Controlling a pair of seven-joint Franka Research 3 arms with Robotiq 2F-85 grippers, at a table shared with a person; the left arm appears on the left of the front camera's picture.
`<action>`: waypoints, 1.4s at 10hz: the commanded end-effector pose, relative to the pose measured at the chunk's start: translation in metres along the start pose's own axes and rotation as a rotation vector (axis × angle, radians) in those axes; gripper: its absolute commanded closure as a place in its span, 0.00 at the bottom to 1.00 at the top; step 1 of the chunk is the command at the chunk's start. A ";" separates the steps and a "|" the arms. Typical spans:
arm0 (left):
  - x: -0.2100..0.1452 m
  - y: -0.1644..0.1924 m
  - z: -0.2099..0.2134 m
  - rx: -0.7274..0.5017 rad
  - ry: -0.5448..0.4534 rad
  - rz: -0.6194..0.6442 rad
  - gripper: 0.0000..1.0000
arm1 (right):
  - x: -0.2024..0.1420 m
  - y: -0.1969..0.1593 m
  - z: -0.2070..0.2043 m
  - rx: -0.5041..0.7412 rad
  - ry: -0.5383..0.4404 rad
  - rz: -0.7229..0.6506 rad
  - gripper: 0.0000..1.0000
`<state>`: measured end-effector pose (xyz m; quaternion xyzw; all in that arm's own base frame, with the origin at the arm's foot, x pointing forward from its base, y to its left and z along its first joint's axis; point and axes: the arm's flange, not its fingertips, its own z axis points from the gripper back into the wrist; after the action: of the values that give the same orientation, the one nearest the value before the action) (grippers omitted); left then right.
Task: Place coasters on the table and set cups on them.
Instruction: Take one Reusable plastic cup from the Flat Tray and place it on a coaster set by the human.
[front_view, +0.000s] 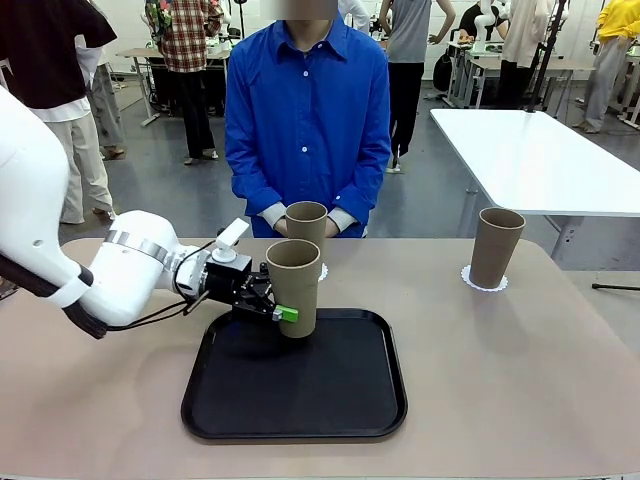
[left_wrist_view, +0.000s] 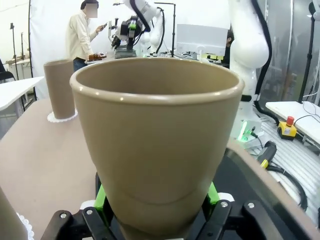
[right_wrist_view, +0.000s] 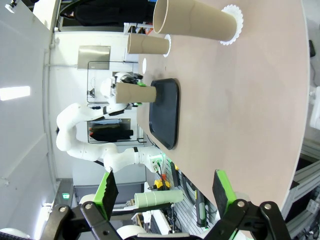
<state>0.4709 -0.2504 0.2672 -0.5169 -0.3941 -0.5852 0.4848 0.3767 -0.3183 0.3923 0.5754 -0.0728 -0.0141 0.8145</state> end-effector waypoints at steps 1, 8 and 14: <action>0.065 -0.025 0.018 0.000 -0.007 0.014 1.00 | 0.000 0.001 0.000 -0.003 -0.001 -0.007 0.00; 0.153 -0.053 0.048 0.084 0.027 -0.013 1.00 | 0.000 0.001 0.000 -0.003 -0.001 -0.007 0.00; 0.138 -0.005 0.128 0.130 -0.041 0.060 0.16 | 0.000 0.001 0.000 -0.003 -0.001 -0.007 0.00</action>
<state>0.4669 -0.1805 0.4227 -0.5019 -0.4199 -0.5455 0.5237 0.3766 -0.3183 0.3921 0.5756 -0.0728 -0.0142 0.8144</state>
